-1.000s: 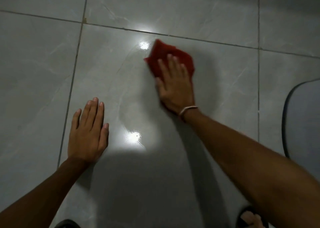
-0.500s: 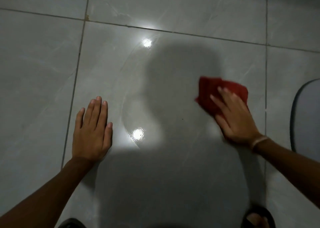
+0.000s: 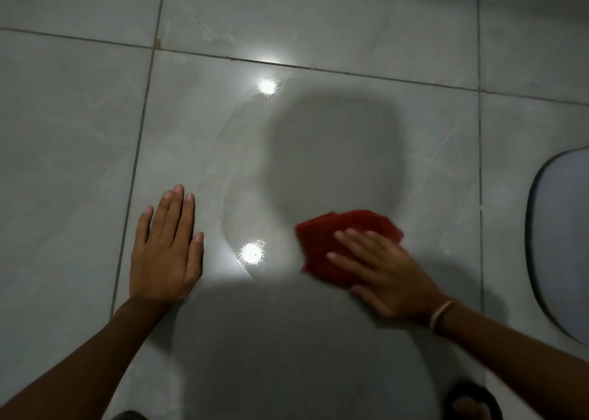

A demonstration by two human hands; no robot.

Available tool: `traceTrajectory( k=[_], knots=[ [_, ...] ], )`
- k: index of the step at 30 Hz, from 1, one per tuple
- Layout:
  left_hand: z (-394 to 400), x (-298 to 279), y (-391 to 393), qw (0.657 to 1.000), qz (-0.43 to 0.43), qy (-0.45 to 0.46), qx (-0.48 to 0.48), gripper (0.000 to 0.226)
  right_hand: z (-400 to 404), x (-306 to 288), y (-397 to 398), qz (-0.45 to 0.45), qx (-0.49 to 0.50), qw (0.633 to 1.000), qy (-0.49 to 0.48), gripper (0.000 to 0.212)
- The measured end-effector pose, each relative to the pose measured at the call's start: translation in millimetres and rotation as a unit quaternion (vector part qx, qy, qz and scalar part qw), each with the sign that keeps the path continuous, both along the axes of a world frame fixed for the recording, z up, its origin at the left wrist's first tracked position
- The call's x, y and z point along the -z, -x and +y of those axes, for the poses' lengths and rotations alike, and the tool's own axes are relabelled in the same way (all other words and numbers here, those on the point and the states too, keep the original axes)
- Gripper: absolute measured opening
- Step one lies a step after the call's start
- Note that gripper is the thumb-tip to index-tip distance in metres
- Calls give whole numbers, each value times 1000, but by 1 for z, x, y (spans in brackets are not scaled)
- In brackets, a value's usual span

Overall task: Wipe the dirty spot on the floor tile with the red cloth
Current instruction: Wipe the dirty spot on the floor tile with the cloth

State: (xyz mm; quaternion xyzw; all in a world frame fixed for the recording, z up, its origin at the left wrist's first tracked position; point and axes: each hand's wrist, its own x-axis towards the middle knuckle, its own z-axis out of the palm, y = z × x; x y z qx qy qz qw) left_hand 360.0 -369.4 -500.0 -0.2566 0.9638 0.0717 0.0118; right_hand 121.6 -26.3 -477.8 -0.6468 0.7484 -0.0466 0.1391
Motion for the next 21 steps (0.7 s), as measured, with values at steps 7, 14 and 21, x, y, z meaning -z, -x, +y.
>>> traceTrajectory(
  k=[7,14,21],
  knots=[
    [2,-3,2,1000,-11,-2,0,68,-146,-10,79,50,177,981,56,60],
    [1,-3,1,1000,2,-3,2,68,-130,-2,-42,-28,-70,997,35,62],
    [1,-3,1,1000,-14,-8,-2,68,-56,-9,69,23,-129,991,8,58]
  ],
)
